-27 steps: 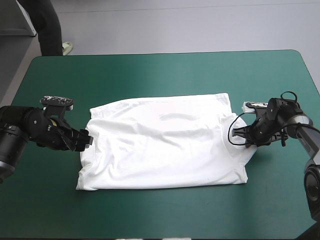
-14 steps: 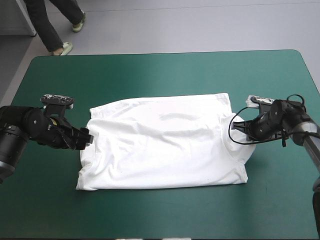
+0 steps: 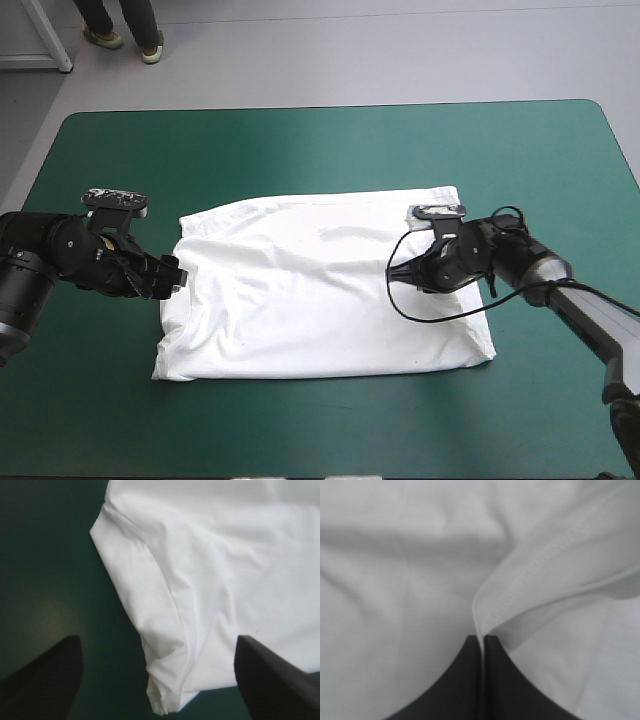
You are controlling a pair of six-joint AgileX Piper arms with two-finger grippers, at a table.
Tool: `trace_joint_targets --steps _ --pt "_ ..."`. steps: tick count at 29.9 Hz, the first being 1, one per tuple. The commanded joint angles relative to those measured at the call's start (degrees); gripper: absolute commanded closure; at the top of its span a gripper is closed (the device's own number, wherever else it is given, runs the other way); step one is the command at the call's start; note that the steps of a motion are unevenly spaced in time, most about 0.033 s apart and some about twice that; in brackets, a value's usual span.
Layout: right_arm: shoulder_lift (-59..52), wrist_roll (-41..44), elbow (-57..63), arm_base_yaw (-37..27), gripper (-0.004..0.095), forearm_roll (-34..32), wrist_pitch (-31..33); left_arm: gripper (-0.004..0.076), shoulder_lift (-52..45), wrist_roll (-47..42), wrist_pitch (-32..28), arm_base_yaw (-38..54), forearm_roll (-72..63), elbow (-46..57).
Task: Fold the cloth
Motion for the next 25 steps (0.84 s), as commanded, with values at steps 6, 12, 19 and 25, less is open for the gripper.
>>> trace_joint_targets --steps 6,12,19,25 --pt "1.8 -0.2 -1.9 3.6 0.0755 -3.4 -3.1 0.0126 -1.3 -0.2 -0.9 -0.2 -0.7 -1.2" --pt "-1.6 2.9 -6.3 3.6 0.0311 -8.2 3.3 0.0126 -1.3 -0.2 -0.9 -0.2 -0.7 -1.2" --pt "-7.1 7.2 -10.0 3.6 0.0194 -17.6 20.2 0.0126 -1.3 -1.7 4.0 -0.2 0.0 -1.2" --pt "-14.6 8.3 -8.0 3.6 0.0194 -16.5 27.2 0.0126 -1.7 -4.5 4.0 -0.2 1.5 0.4"
